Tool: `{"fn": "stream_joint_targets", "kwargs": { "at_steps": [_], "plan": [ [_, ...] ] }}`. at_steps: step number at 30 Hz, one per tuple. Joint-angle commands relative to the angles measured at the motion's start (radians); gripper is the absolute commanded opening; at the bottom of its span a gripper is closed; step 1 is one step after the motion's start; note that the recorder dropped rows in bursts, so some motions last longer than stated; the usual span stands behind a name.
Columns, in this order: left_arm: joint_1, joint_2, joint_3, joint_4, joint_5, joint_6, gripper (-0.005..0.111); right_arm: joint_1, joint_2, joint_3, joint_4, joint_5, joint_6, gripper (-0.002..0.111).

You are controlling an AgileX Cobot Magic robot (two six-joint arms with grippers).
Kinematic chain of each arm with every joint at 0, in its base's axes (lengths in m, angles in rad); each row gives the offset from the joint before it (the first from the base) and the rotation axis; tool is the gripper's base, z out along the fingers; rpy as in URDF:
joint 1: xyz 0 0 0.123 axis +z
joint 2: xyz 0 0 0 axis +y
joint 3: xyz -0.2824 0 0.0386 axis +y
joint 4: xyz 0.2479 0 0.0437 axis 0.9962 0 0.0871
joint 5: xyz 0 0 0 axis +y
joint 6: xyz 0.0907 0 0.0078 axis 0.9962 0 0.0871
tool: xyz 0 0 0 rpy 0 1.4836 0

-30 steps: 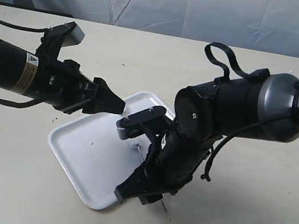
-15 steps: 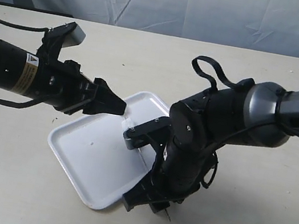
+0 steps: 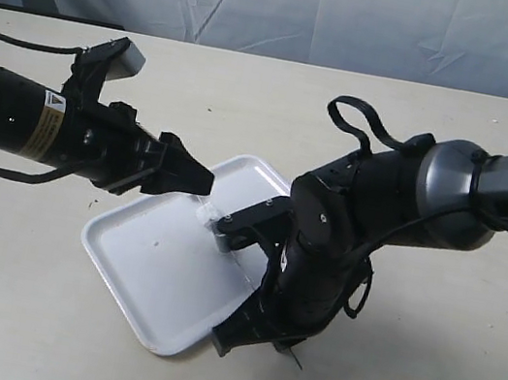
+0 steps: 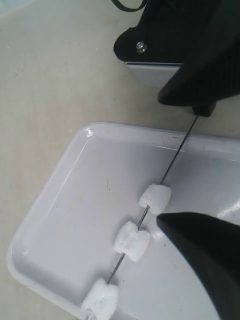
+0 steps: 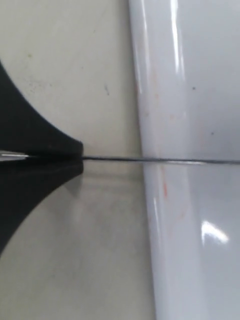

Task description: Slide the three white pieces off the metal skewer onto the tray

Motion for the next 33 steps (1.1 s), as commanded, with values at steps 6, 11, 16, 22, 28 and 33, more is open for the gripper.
{"fn": "stream_joint_targets", "kwargs": {
  "at_steps": [6, 11, 16, 22, 28, 33],
  "plan": [
    [-0.006, 0.003, -0.004, -0.001, -0.002, 0.0, 0.059, 0.002, 0.014, 0.017, 0.046, -0.026, -0.003, -0.001],
    [-0.006, -0.019, -0.004, 0.044, -0.005, -0.001, 0.059, 0.002, -0.048, 0.047, 0.046, -0.03, -0.003, -0.001],
    [0.025, -0.041, -0.004, 0.039, -0.003, -0.042, 0.059, 0.002, -0.179, 0.154, 0.044, -0.071, -0.003, -0.001],
    [0.062, -0.041, 0.005, -0.053, -0.068, -0.092, 0.058, 0.002, -0.366, 0.289, 0.099, -0.135, -0.003, -0.001],
    [0.049, -0.041, 0.005, -0.168, -0.109, -0.075, 0.058, 0.002, -0.504, 0.367, 0.171, -0.165, -0.003, -0.001],
    [0.049, -0.031, 0.005, -0.269, -0.189, -0.037, 0.05, 0.002, -0.558, 0.378, 0.248, -0.16, -0.009, -0.001]
  ]
}}
